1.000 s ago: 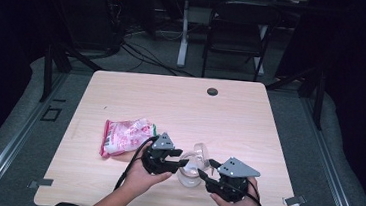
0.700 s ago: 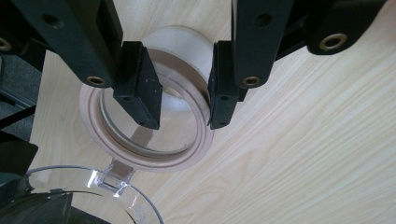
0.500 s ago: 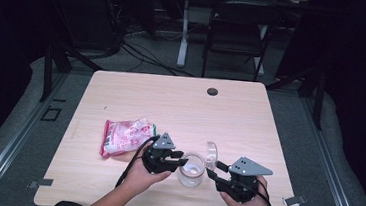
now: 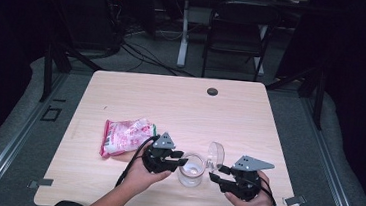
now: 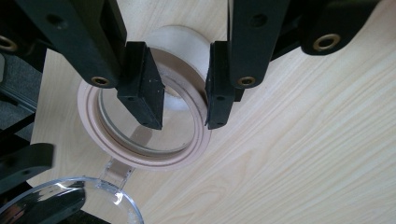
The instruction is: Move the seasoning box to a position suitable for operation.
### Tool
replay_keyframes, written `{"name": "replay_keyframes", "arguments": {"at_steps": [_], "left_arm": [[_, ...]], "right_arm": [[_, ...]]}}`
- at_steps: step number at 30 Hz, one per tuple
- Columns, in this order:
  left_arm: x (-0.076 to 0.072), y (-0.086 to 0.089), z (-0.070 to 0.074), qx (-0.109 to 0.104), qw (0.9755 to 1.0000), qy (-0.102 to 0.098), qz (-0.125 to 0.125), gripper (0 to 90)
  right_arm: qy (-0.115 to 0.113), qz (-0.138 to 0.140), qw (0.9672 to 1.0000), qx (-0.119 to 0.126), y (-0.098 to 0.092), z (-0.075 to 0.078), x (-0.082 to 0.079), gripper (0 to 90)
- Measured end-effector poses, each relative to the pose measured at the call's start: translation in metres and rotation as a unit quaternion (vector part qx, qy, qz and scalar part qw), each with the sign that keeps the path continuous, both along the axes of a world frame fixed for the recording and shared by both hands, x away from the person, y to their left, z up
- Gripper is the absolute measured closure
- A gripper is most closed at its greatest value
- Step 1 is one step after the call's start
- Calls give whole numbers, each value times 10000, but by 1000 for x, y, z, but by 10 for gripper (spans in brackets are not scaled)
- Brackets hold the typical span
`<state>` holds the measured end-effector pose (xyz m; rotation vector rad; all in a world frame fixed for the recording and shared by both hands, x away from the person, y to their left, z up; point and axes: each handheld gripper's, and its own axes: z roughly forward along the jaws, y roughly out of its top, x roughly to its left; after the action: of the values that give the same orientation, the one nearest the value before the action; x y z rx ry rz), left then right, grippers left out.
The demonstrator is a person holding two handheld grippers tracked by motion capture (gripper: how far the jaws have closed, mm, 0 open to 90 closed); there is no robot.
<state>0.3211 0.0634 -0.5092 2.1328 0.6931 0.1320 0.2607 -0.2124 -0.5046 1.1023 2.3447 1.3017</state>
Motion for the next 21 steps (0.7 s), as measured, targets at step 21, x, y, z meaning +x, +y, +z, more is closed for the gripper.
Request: {"name": "replay_keyframes", "arguments": {"at_steps": [21], "left_arm": [[-1, -1, -2, -34, 10000, 45, 3, 630]], "right_arm": [[483, -293, 9983, -166, -2, -48, 22, 817]]}}
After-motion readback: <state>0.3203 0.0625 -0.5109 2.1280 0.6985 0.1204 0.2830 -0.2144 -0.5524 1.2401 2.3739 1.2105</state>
